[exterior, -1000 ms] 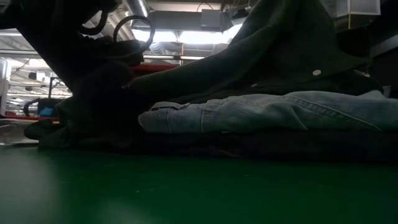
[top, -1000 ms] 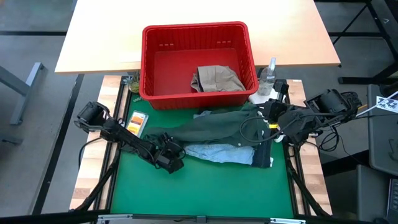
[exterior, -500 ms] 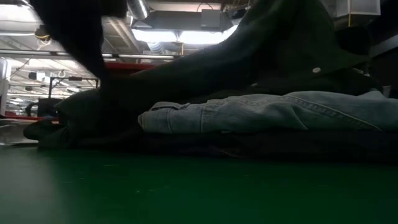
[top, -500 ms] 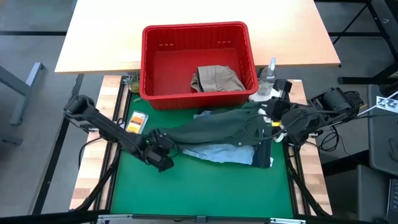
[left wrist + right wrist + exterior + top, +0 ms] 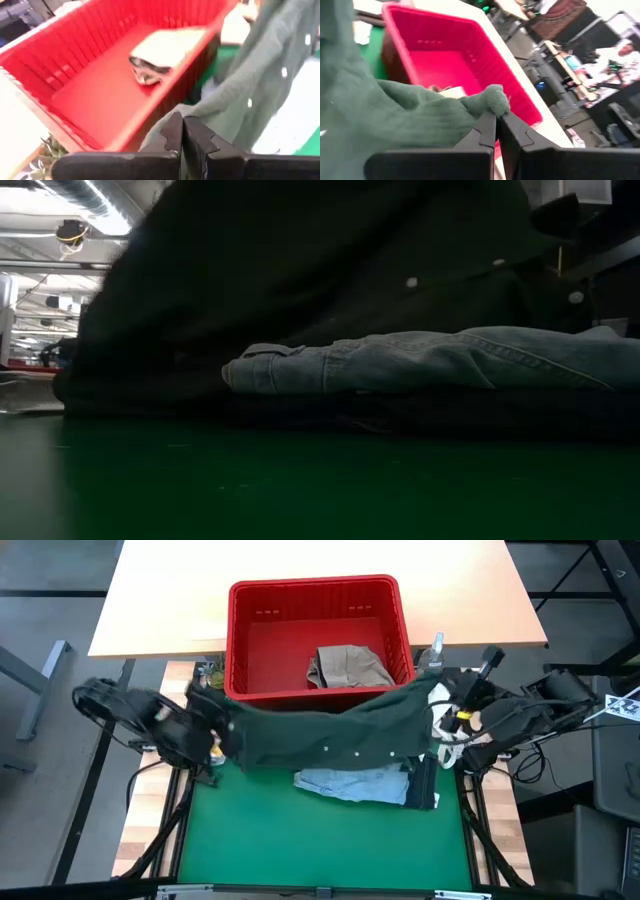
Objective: Fold laundry
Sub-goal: Fold the green shirt
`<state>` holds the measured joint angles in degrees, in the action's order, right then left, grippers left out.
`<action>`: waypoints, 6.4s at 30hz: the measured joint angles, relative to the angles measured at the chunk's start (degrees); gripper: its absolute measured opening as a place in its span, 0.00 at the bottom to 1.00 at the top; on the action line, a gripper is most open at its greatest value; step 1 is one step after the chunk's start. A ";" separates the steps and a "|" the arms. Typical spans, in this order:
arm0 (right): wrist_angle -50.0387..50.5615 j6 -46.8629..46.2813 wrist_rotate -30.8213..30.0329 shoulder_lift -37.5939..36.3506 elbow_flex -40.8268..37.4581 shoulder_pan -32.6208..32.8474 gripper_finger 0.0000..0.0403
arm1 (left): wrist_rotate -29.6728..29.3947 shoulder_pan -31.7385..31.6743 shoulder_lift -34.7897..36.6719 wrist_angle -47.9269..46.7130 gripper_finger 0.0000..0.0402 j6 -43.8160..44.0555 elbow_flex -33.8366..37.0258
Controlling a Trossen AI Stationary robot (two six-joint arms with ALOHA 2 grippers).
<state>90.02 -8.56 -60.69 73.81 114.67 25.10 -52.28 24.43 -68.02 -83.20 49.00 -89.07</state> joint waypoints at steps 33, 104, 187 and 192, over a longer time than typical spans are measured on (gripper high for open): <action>-35.28 39.19 2.72 -5.12 0.00 -25.96 0.02 | -0.97 -29.65 11.06 39.13 0.00 -48.25 -4.52; -29.01 -63.65 67.12 24.56 -23.65 42.03 0.02 | 35.64 38.71 -26.30 43.09 0.00 30.24 8.40; 0.07 -22.40 52.43 13.57 -41.56 4.47 0.42 | 25.12 31.73 -27.24 27.44 0.33 46.23 32.34; 0.06 -18.86 52.63 13.57 -41.55 1.90 0.42 | 15.61 31.73 -27.24 33.75 0.32 37.86 32.34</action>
<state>90.08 -27.41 -8.07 87.37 73.12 27.01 -36.66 56.16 -95.26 -49.45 86.86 -56.73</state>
